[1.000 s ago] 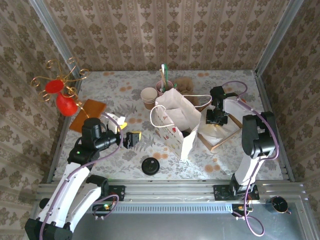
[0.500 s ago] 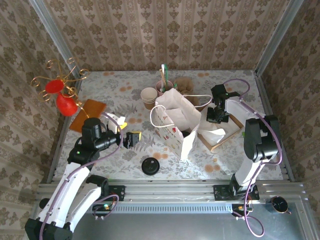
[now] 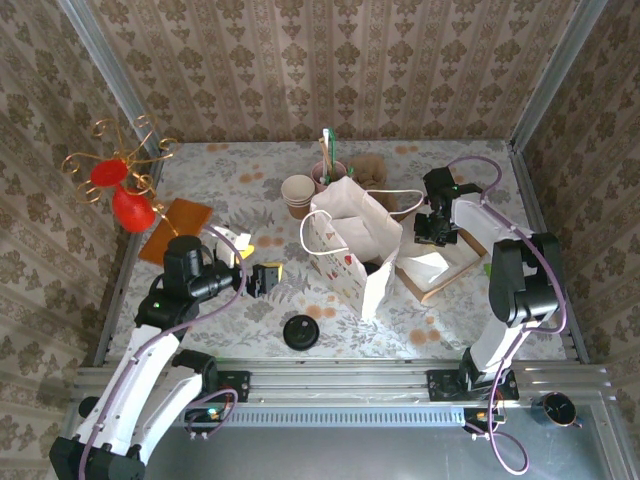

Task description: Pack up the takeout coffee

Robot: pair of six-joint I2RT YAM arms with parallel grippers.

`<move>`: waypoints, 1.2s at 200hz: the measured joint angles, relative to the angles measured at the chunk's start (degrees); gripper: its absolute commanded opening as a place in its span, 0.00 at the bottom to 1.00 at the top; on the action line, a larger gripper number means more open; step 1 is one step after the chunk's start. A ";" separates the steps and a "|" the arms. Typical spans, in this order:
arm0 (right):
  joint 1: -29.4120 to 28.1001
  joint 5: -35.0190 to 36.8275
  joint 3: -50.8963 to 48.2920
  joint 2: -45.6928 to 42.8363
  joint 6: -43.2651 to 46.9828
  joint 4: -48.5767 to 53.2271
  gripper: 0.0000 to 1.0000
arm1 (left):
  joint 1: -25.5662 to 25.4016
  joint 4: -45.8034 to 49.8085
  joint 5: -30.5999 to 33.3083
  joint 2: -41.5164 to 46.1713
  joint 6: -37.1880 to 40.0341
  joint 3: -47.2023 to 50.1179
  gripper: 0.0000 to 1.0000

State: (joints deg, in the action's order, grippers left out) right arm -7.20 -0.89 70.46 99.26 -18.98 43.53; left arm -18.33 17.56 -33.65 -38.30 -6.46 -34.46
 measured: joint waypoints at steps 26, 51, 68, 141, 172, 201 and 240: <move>0.20 -0.24 -0.22 0.28 0.81 -0.02 0.00 | -0.02 -0.02 0.00 0.00 0.00 0.00 1.00; 0.20 -0.37 -0.61 0.26 0.46 -0.20 0.00 | -0.02 -0.02 0.00 0.00 0.00 -0.02 1.00; 0.20 -0.37 -0.68 -0.15 0.42 -0.22 0.00 | -0.02 -0.02 0.00 -0.24 0.00 -0.02 1.00; 2.40 -3.82 -0.76 -11.72 -2.47 -0.17 0.00 | -0.02 -0.02 -0.02 -0.74 0.00 -0.02 1.00; 5.09 -6.51 0.28 -13.00 -3.91 0.20 0.01 | -0.02 -0.02 -0.02 -0.74 0.00 -0.02 1.00; 5.18 -7.15 0.26 -12.66 -4.00 0.46 0.01 | -0.04 -0.02 -0.02 -0.72 0.00 0.00 1.00; 5.49 -8.96 0.07 -12.52 -5.46 0.39 0.01 | -0.13 -0.02 -0.02 -0.63 0.00 -0.02 1.00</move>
State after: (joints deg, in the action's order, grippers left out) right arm -1.72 -9.85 70.52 86.74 -24.45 43.92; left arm -18.46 17.54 -33.67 -38.94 -6.46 -34.48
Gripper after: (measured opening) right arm 0.044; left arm 0.999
